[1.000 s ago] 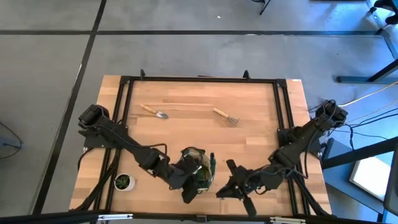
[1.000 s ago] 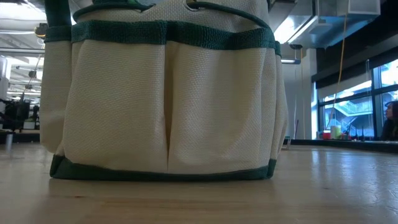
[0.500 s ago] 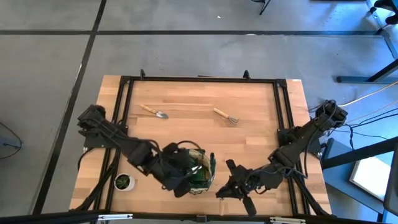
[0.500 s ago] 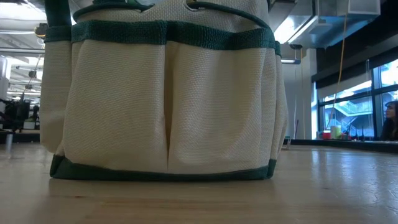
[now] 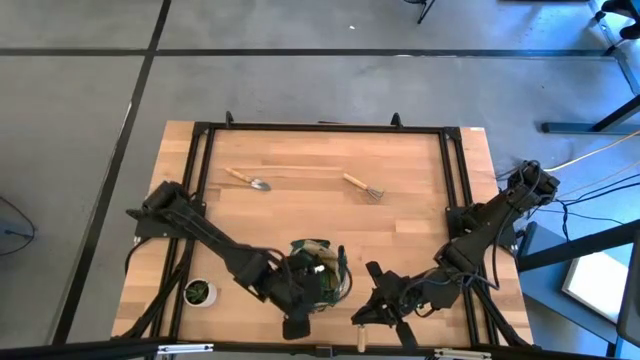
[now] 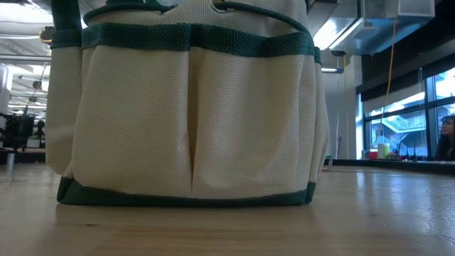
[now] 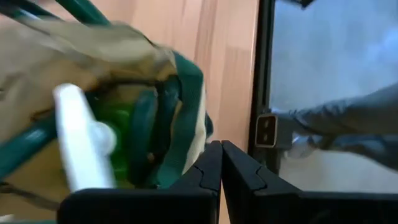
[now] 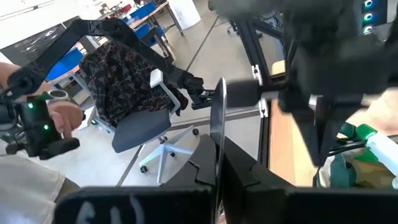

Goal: Pick & Place Garden tools in Gardening bag
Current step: Put the right brown trowel into the gardening bag

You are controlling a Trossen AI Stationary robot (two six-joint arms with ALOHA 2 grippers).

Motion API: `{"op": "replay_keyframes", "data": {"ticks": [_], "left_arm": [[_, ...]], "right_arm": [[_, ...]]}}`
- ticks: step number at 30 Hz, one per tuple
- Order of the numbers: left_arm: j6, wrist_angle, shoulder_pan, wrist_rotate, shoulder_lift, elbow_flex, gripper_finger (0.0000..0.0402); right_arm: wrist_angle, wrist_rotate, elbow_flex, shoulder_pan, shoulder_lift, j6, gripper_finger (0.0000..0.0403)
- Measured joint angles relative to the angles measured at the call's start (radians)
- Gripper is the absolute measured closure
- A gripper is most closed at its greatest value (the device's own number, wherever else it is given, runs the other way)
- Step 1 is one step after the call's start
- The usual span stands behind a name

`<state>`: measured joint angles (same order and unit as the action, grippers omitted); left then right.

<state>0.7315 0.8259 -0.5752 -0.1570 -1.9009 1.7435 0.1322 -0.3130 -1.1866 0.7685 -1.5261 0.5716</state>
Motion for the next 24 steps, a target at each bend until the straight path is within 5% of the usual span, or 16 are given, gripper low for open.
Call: {"op": "replay_keyframes", "data": {"ticks": [3,11,18,24], "left_arm": [[-0.011,0.011,-0.011,-0.025,-0.039,0.007,0.0401],[0.042,0.002,-0.007,-0.317,-0.027,0.053,0.0398],[-0.071,-0.043,0.023,-0.13,-0.027,0.064,0.0397],[-0.117,-0.053,0.013,-0.111,-0.029,0.064,0.0395]], "right_arm": [[0.0,0.0,0.0,0.005,0.0,0.005,0.0402],[-0.002,0.0,0.0,0.007,0.0,0.026,0.0402],[-0.002,0.001,0.0,0.011,0.0,0.026,0.0402],[-0.002,0.001,0.0,0.028,0.0,0.026,0.0402]]}}
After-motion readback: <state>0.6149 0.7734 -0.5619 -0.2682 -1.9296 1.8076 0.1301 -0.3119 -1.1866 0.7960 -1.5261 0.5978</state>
